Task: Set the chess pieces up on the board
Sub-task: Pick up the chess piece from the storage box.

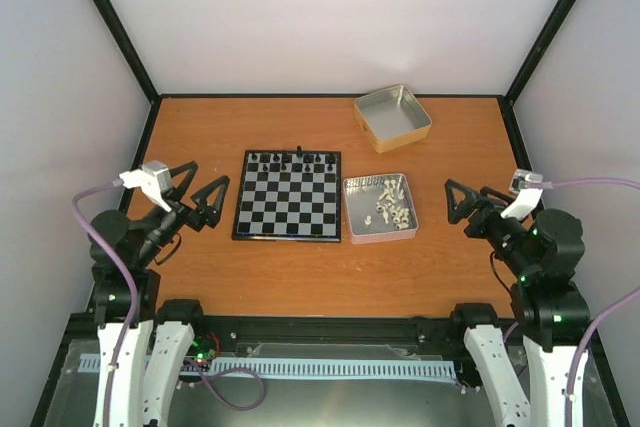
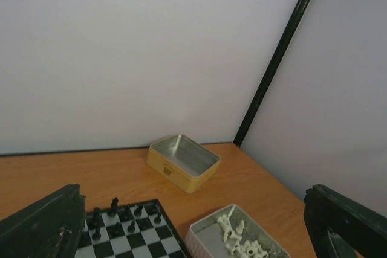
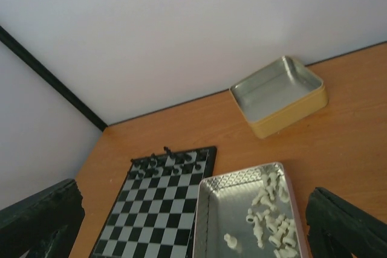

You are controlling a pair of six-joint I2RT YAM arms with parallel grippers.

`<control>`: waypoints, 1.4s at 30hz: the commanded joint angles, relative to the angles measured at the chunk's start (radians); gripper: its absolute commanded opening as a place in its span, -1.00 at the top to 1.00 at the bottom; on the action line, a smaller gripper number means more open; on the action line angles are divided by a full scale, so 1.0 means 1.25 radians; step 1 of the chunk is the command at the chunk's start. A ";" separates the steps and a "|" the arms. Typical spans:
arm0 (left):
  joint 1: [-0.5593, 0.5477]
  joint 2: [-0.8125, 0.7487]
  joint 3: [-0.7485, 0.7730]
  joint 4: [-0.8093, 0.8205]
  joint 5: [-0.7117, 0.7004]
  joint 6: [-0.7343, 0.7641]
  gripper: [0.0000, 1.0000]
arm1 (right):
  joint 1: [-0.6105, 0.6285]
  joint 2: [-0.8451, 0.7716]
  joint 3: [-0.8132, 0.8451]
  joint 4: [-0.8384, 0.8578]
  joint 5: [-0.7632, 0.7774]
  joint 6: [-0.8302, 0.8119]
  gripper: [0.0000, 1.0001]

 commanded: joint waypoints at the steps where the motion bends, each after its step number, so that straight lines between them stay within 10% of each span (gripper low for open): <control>1: -0.004 0.000 -0.083 0.112 0.036 -0.044 -1.00 | 0.005 0.045 -0.014 0.004 -0.080 0.005 -1.00; 19: -0.007 0.123 -0.180 0.109 -0.157 -0.088 -0.99 | 0.052 0.371 -0.041 -0.092 -0.006 -0.070 -0.19; 30: -0.007 0.345 -0.134 0.106 -0.229 -0.140 -0.99 | 0.279 0.609 -0.003 0.016 0.209 -0.035 0.27; 42: -0.006 0.404 -0.125 0.096 -0.285 -0.138 -0.94 | 0.458 0.926 0.106 0.076 0.238 -0.030 0.23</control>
